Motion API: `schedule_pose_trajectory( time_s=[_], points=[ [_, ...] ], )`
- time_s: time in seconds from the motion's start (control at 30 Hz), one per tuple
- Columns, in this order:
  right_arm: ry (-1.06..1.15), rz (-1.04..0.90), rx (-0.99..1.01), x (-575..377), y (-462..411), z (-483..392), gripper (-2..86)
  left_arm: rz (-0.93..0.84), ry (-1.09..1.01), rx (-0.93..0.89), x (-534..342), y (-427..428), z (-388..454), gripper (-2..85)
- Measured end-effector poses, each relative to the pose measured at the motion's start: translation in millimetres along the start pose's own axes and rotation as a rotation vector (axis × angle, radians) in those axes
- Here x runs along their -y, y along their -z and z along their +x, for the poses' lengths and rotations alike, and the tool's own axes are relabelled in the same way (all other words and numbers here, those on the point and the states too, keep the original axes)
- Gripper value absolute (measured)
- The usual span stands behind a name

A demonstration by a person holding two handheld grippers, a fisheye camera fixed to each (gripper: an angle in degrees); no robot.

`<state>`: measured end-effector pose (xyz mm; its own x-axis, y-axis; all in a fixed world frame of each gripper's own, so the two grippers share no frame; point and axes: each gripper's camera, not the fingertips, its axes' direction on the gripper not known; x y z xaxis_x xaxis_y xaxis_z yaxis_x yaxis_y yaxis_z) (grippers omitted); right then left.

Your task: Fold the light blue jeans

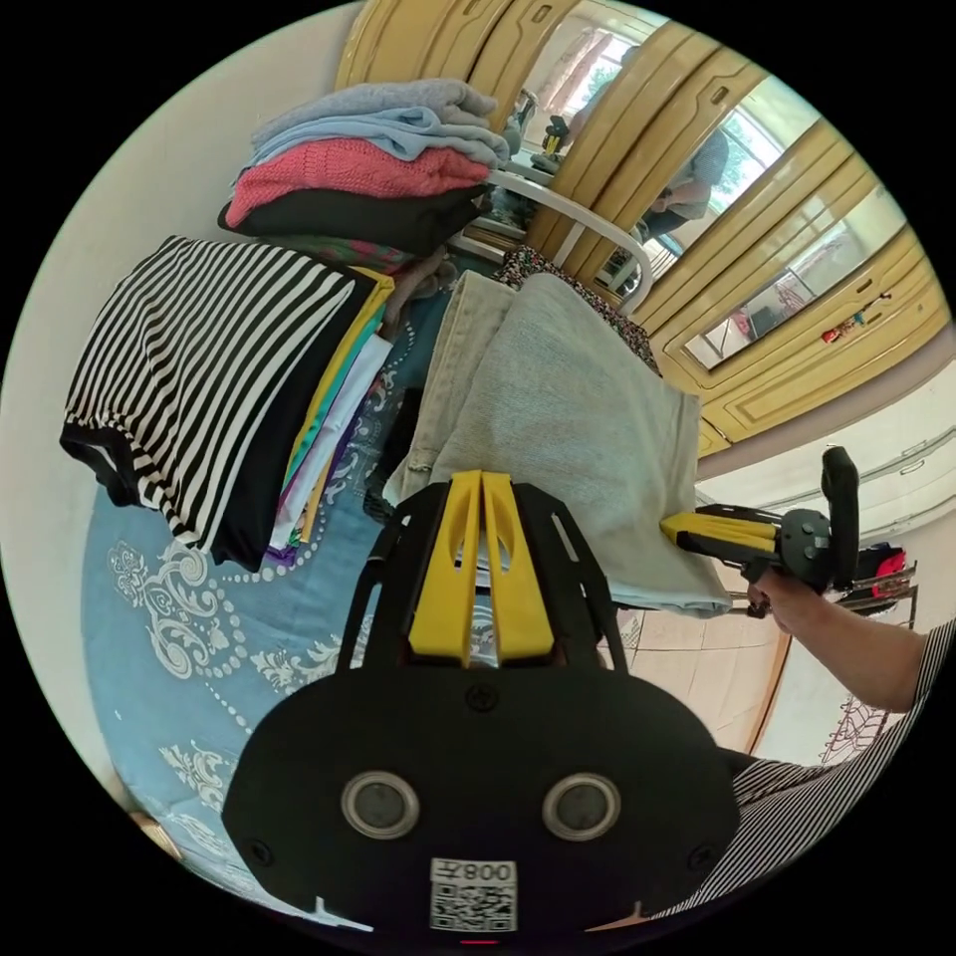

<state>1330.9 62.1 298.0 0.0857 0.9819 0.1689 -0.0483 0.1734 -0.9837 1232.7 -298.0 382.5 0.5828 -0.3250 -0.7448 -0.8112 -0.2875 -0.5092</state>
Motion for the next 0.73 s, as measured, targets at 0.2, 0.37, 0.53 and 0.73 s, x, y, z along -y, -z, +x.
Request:
schedule_pose_trajectory(
  time_s=[0.2,0.37,0.53,0.73],
  points=[
    [-0.058,-0.054,0.029,-15.9,39.4,-30.3,0.6,0.032,-0.094,0.100,-5.0,-2.4,39.8,0.1],
    [-0.112,0.219,0.102,-1.3,102.7,-8.5,2.2,0.034,-0.063,0.124,-12.3,-6.1,59.5,0.1],
    [-0.074,0.165,0.190,92.0,76.6,16.7,8.5,0.039,-0.021,0.148,-22.1,-10.4,73.0,0.1],
    [0.021,0.053,0.169,153.5,20.9,-19.4,10.7,0.025,0.016,0.183,-38.7,-16.3,85.6,0.1]
  ],
)
